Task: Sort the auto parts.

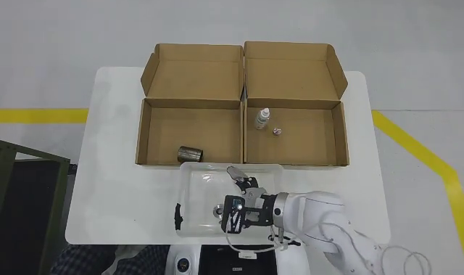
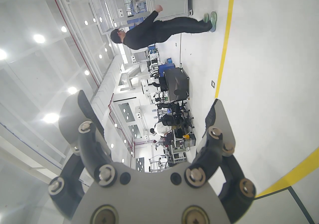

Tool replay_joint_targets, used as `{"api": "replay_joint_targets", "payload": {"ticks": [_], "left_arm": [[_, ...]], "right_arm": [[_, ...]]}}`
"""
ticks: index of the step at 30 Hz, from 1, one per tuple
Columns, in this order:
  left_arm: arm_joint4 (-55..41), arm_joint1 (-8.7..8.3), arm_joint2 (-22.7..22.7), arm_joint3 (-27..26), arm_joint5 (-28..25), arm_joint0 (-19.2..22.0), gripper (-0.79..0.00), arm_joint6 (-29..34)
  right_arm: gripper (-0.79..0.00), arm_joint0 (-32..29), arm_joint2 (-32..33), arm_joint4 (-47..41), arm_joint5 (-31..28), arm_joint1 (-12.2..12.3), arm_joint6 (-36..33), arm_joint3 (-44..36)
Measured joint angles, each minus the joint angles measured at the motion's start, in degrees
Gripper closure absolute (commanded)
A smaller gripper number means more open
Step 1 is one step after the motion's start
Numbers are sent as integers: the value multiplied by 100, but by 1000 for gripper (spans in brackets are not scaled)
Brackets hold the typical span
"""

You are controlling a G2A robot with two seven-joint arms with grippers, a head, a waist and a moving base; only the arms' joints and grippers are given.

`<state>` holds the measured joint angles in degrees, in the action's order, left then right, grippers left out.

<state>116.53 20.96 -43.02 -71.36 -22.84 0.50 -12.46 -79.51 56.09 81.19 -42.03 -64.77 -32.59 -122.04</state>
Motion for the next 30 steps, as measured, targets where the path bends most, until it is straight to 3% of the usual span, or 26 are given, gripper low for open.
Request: {"api": "replay_joint_targets", "payload": {"ticks": [11, 30], "left_arm": [[0, 0, 0, 0, 0, 0, -785, 0], [0, 0, 0, 0, 0, 0, -785, 0]], "right_arm": [[-785, -101, -278, 632, -12, 33, 306, 297], [-646, 344, -877, 878, 153, -82, 294, 1142]]}}
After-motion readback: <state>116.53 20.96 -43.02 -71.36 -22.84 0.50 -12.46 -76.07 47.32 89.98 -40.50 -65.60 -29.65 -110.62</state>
